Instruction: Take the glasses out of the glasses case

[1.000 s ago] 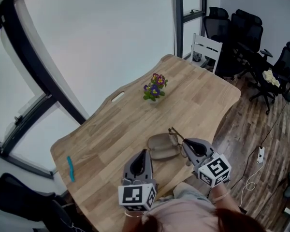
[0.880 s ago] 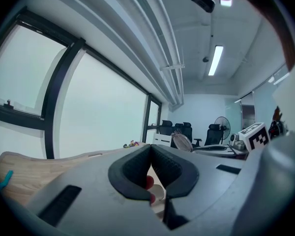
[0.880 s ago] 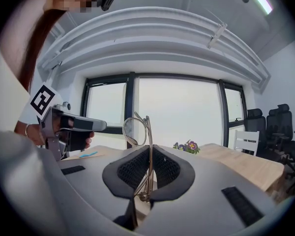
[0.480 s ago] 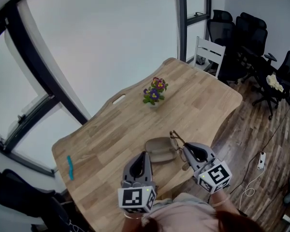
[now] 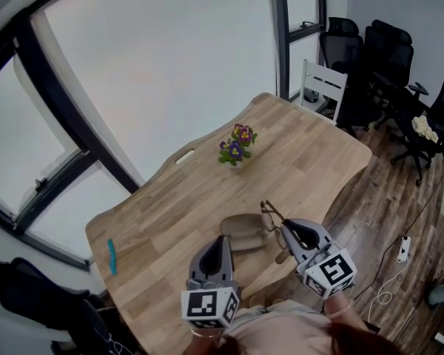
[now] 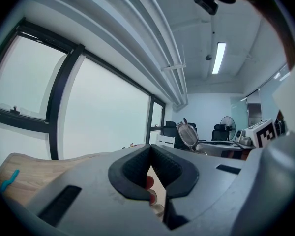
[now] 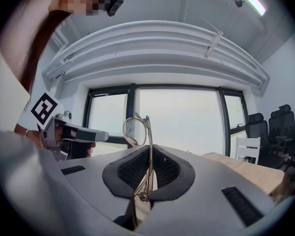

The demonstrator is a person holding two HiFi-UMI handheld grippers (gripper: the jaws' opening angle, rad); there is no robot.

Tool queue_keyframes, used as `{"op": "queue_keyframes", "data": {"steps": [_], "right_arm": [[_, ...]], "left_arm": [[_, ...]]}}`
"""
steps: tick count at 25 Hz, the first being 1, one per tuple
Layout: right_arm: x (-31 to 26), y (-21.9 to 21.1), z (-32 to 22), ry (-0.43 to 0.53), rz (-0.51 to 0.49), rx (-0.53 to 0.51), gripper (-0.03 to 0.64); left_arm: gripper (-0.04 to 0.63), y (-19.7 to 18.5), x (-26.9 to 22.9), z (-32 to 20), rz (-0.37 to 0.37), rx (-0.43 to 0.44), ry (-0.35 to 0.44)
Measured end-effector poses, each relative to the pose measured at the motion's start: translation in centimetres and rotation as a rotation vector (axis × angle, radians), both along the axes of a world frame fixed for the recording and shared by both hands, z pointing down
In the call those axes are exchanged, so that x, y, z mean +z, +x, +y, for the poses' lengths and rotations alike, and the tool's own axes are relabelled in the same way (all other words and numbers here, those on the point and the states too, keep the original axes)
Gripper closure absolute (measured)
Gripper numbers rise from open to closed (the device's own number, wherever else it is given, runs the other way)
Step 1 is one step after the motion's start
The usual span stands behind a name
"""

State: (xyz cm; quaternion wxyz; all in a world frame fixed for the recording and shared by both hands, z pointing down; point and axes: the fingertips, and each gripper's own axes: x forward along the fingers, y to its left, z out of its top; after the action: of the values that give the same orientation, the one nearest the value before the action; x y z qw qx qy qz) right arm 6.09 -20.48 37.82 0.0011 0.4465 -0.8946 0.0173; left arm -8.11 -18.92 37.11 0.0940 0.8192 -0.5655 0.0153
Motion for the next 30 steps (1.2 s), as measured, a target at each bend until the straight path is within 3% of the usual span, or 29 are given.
{"op": "queue_keyframes", "data": {"steps": [30], "right_arm": [[-1.2,3.6,3.1,0.035,-0.007,-0.05,0.603]], "left_arm": [[0.594,4.1,-0.4,3.2,-0.003,-0.055,-0.019]]}}
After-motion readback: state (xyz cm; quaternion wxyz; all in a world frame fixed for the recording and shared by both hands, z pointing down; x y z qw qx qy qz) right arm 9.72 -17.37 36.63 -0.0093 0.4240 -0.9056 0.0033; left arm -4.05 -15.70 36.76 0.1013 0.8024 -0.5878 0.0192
